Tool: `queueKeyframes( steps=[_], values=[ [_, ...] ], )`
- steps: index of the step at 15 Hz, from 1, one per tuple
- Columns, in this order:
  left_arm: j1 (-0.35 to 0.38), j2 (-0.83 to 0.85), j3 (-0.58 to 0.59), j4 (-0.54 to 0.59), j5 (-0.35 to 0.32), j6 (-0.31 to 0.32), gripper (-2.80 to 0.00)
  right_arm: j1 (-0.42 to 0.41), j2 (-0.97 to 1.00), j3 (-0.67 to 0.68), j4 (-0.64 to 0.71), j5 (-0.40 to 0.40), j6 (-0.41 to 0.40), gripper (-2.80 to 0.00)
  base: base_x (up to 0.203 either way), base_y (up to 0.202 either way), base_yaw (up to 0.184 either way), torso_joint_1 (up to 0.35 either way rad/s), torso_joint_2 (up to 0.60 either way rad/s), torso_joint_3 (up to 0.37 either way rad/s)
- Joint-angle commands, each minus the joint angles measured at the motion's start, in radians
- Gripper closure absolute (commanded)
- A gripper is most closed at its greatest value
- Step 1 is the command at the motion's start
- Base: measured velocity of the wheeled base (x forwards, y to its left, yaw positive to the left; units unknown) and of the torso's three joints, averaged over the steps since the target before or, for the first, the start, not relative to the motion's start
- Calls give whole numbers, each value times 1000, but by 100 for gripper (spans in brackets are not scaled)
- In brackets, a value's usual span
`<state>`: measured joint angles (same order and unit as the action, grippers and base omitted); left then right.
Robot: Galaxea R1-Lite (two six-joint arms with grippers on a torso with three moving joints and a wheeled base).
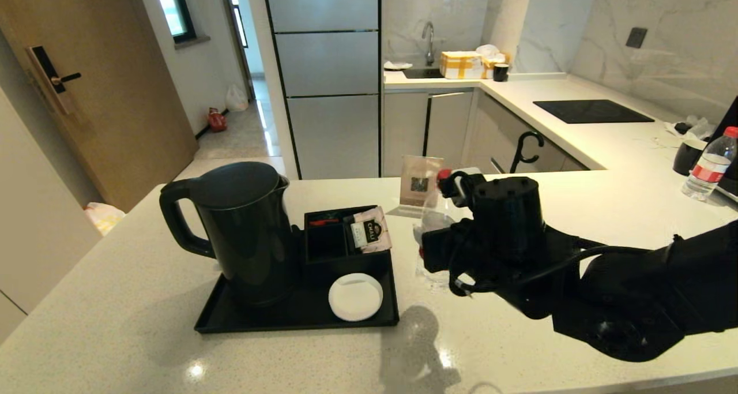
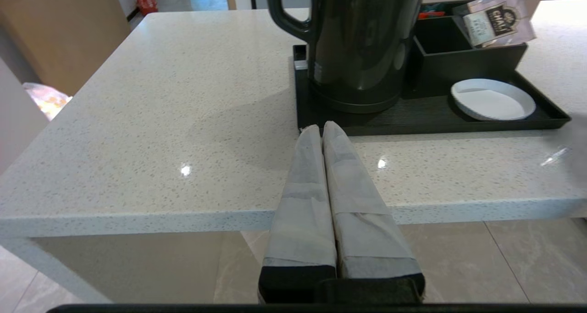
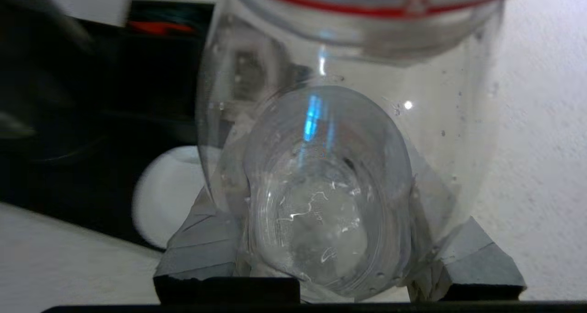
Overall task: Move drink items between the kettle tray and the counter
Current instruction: Return the bottled water to its original position
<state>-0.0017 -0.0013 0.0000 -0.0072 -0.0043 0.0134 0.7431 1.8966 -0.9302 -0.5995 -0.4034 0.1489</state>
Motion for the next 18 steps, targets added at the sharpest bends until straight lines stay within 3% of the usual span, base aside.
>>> queueKeyframes(
  steps=[1, 4, 12, 18],
  values=[
    [0, 1, 0, 0, 0, 0, 0, 52, -26, -25, -3, -24, -2, 0, 0, 0, 0, 0, 0, 0],
    [0, 1, 0, 0, 0, 0, 0, 127, 52, -116, -8, -25, -19, 0, 0, 0, 0, 0, 0, 0],
    [0, 1, 0, 0, 0, 0, 0, 187, 333, -261, -159, -34, -24, 0, 0, 0, 0, 0, 0, 0],
    [0, 1, 0, 0, 0, 0, 0, 193, 394, -289, -172, -35, -23, 0, 0, 0, 0, 0, 0, 0]
  ],
)
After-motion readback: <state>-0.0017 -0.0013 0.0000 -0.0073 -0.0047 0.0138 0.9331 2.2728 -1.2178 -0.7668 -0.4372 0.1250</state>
